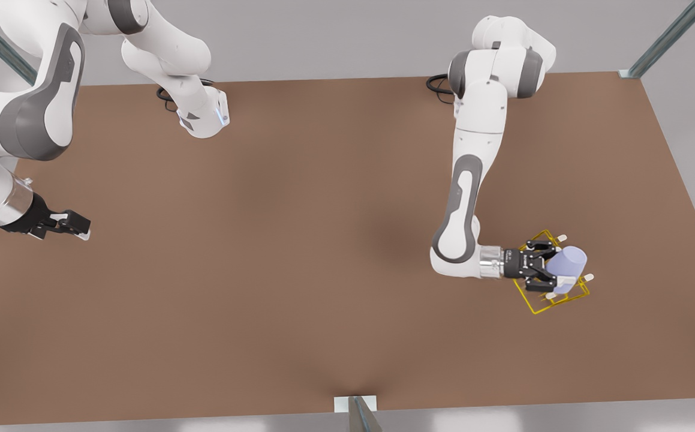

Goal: Place the cup on the cup holder

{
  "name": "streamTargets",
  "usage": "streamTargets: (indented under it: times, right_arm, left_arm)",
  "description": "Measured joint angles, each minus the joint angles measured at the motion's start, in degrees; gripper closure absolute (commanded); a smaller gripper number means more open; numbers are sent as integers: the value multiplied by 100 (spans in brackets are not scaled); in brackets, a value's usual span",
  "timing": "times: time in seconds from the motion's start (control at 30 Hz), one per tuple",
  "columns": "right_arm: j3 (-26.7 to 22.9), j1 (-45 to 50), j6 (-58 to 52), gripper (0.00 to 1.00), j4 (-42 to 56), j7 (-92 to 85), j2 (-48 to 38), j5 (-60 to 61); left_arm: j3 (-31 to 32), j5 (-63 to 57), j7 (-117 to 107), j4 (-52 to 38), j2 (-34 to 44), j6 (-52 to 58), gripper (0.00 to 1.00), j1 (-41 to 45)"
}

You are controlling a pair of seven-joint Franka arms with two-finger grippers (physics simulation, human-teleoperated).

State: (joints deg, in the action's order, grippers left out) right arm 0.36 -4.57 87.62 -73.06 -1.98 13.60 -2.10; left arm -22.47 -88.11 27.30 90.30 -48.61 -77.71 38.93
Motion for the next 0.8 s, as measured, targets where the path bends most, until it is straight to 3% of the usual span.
streamTargets:
  times: [0.8]
  right_arm:
    - [0, 3, 11, 0, 4, -43, 8, 39]
  left_arm:
    - [33, -103, -955, 400, -271, 379, 17, 3]
